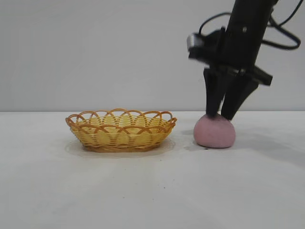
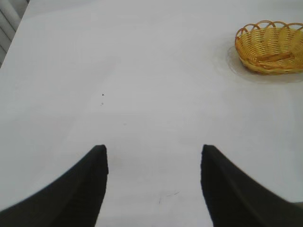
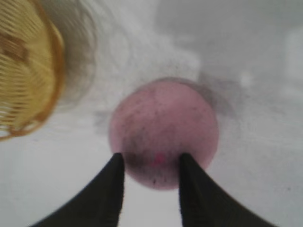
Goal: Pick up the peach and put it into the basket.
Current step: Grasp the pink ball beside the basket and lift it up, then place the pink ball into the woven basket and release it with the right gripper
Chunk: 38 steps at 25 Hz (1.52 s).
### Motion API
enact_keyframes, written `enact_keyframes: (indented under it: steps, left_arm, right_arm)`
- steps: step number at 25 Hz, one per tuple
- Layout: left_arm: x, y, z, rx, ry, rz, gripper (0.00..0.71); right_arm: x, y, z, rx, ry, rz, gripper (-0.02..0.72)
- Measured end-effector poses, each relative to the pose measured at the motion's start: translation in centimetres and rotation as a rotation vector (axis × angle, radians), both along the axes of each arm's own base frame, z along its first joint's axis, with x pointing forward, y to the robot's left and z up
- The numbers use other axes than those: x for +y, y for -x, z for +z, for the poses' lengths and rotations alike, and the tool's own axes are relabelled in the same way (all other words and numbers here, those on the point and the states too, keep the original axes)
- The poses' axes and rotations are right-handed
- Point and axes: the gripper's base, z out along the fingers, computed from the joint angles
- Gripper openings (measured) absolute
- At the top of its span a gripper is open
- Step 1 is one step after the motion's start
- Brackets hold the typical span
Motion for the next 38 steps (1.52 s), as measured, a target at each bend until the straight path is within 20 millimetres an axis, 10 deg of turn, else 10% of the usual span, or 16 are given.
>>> enact_keyframes:
  steps: [10, 17, 26, 30, 35, 38]
  left_arm:
    - [0.0, 0.0, 0.0, 0.0, 0.0, 0.0, 0.382]
    - [0.0, 0.0, 0.0, 0.0, 0.0, 0.0, 0.382]
    - [0.0, 0.0, 0.0, 0.0, 0.0, 0.0, 0.382]
    - [0.0, 0.0, 0.0, 0.0, 0.002, 0.001, 0.382]
    - [0.0, 0.0, 0.0, 0.0, 0.005, 0.001, 0.382]
    - [-0.1, 0.0, 0.0, 0.0, 0.011, -0.003, 0.382]
  right_arm:
    - [3.2, 0.9, 9.6, -0.326, -0.172, 0.063, 0.0]
    - [8.9, 2.4, 6.9, -0.299, -0.192, 0.179, 0.0]
    - [10.8, 2.3, 1.2, -0.202, -0.163, 0.193, 0.0]
    - [11.1, 1.9, 2.1, -0.219, -0.187, 0.188, 0.056]
    - [11.7, 1.5, 5.0, -0.23, -0.223, 0.205, 0.336]
    - [11.5, 1.6, 7.0, -0.252, -0.215, 0.206, 0.346]
